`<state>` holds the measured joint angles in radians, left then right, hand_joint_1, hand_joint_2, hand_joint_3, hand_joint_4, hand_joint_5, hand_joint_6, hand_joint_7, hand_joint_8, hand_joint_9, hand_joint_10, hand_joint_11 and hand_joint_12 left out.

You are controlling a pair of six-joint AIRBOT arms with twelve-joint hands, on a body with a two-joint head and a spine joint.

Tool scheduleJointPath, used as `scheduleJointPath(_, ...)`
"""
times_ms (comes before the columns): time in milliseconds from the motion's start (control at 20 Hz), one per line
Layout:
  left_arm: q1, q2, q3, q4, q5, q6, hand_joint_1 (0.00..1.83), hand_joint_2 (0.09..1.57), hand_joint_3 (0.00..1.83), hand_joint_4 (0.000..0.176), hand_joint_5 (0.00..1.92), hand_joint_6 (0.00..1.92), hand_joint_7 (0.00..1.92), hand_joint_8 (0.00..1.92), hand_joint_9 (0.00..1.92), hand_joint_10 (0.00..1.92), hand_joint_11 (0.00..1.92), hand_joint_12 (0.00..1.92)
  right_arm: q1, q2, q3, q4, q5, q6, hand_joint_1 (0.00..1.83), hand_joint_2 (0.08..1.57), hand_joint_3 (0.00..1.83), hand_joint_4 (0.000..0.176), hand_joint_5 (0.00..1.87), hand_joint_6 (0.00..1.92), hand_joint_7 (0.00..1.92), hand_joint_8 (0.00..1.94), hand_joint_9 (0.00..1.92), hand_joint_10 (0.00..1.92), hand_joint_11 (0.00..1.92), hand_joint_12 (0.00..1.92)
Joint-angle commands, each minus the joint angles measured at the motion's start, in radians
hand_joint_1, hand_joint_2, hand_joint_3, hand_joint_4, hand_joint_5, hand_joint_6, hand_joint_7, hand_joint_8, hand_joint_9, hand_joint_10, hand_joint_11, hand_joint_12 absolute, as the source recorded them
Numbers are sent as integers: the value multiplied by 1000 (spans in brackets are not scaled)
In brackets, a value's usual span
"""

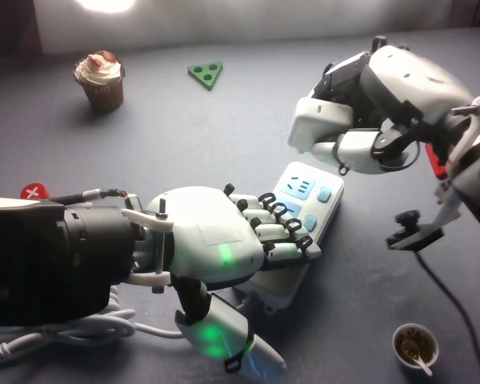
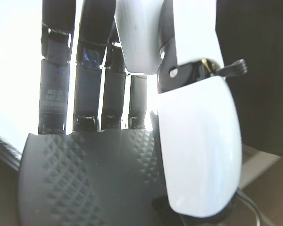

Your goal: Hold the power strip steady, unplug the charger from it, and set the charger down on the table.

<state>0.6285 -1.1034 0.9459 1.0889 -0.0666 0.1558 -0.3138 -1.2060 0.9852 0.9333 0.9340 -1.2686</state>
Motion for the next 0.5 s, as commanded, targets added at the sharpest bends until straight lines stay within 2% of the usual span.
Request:
scheduleJointPath(0, 0, 0, -5, -1, -9, -3, 0, 990, 1, 0, 50, 0, 81, 1, 81, 1, 85, 14, -3, 20, 0, -61, 98, -9, 1393, 1038, 0, 0, 1005, 819, 1240, 495, 1133, 911, 1007, 742)
scheduleJointPath(50, -1, 0, -5, -2, -9, -3, 0, 991, 1, 0, 53, 1, 84, 2, 85, 3, 89, 15, -14, 29, 2, -94, 98, -44, 1391, 1058, 1, 0, 958, 897, 1177, 601, 1076, 973, 990, 751)
scheduleJointPath(100, -1, 0, -6, -3, -9, -3, 0, 990, 0, 0, 66, 7, 97, 7, 97, 7, 102, 21, -27, 36, 4, -128, 98, -55, 1391, 1062, 1, 0, 954, 910, 1159, 628, 1068, 984, 991, 755)
scheduleJointPath(200, -3, 0, -5, -3, -8, -3, 0, 991, 1, 0, 80, 11, 110, 11, 109, 11, 111, 24, -51, 42, 3, -157, 116, -173, 1391, 1064, 0, 0, 954, 905, 1161, 641, 1053, 995, 984, 755)
scheduleJointPath(250, -5, 1, -5, -3, -8, -3, 0, 989, 0, 0, 79, 10, 105, 8, 106, 8, 113, 24, -64, 49, 6, -171, 116, -234, 1391, 1050, 0, 0, 986, 846, 1206, 578, 1090, 960, 976, 762)
scheduleJointPath(400, -8, 3, -6, -3, -8, -3, 0, 989, 0, 0, 50, 2, 79, 2, 74, 1, 91, 14, -98, 58, 29, -220, 116, -332, 1392, 1059, 1, 0, 962, 890, 1179, 614, 1059, 983, 979, 777)
scheduleJointPath(450, -9, 4, -7, -3, -9, -3, 0, 986, 0, 0, 60, 6, 87, 5, 82, 4, 105, 19, -119, 58, 43, -281, 116, -363, 1392, 1060, 0, 0, 958, 895, 1175, 620, 1060, 983, 981, 779)
